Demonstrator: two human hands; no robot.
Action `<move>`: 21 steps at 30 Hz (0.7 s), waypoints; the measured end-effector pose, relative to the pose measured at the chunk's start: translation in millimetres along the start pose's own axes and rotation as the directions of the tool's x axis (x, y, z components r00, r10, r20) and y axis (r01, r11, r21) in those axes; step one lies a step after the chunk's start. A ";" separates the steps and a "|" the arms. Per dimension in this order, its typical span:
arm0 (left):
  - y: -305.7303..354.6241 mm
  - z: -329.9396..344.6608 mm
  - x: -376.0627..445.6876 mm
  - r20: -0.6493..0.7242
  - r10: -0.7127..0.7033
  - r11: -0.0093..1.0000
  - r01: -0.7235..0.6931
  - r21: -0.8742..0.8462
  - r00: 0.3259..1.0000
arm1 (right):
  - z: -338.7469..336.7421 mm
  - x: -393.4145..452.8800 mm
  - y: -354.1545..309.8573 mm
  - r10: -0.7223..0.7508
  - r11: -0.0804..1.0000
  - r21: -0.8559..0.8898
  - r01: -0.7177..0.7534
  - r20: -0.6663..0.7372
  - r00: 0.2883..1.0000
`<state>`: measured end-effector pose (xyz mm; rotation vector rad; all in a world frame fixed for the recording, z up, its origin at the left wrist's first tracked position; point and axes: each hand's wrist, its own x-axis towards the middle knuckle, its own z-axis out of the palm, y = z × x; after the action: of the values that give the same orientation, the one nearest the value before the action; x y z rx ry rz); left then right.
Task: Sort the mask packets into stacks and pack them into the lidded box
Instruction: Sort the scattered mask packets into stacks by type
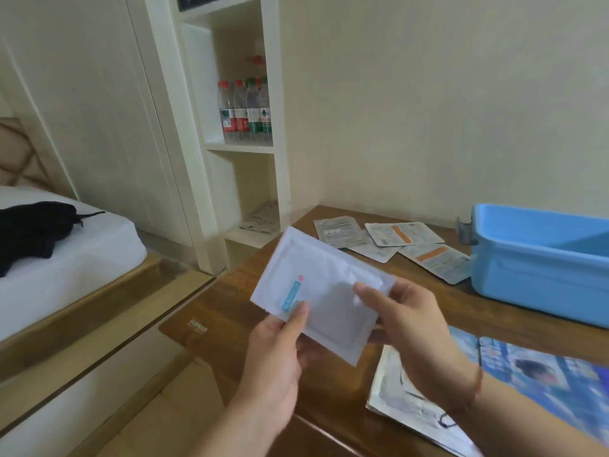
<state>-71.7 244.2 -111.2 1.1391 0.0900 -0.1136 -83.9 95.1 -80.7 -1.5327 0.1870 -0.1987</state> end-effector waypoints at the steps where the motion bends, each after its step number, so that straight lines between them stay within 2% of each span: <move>1: 4.1 -4.1 5.1 0.071 -0.029 0.995 0.022 0.098 0.997 | -8.6 2.5 -4.3 -0.062 0.995 -0.086 0.060 -0.022 0.998; 3: 15.0 -14.3 18.1 0.238 -0.106 0.934 0.015 0.356 0.966 | -25.2 7.9 -12.9 -0.113 0.971 -0.209 0.118 0.036 0.993; 5: 24.0 -19.9 30.6 0.319 -0.180 0.837 -0.026 0.547 0.930 | -34.7 13.2 -11.9 -0.054 0.918 -0.380 0.114 0.164 0.985; 7: 25.2 -19.9 42.4 0.287 -0.194 0.749 -0.047 0.660 0.938 | -37.4 16.8 0.0 -0.019 0.741 -0.653 0.158 0.215 0.976; 9: 18.8 -18.7 52.3 0.247 -0.142 0.660 -0.095 0.746 0.958 | -35.6 18.7 12.7 -0.052 0.562 -0.802 0.204 0.212 0.976; 12: 4.6 -19.5 65.0 0.207 -0.021 0.537 -0.163 0.828 0.978 | -34.3 24.8 21.1 -0.096 0.456 -0.863 0.217 0.194 0.976; 17: -10.8 -17.9 75.2 0.248 0.161 0.285 -0.286 0.915 0.955 | -34.9 46.2 33.3 -0.103 0.388 -0.899 0.202 0.175 0.979; 21: -21.6 -19.9 79.2 0.285 0.199 0.155 -0.317 0.936 0.938 | -36.3 54.4 41.0 -0.091 0.324 -0.918 0.228 0.209 0.974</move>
<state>3.6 249.8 -149.2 2.4834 -0.3509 0.1324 -39.5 47.8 -122.7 -2.7796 0.0266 -0.1496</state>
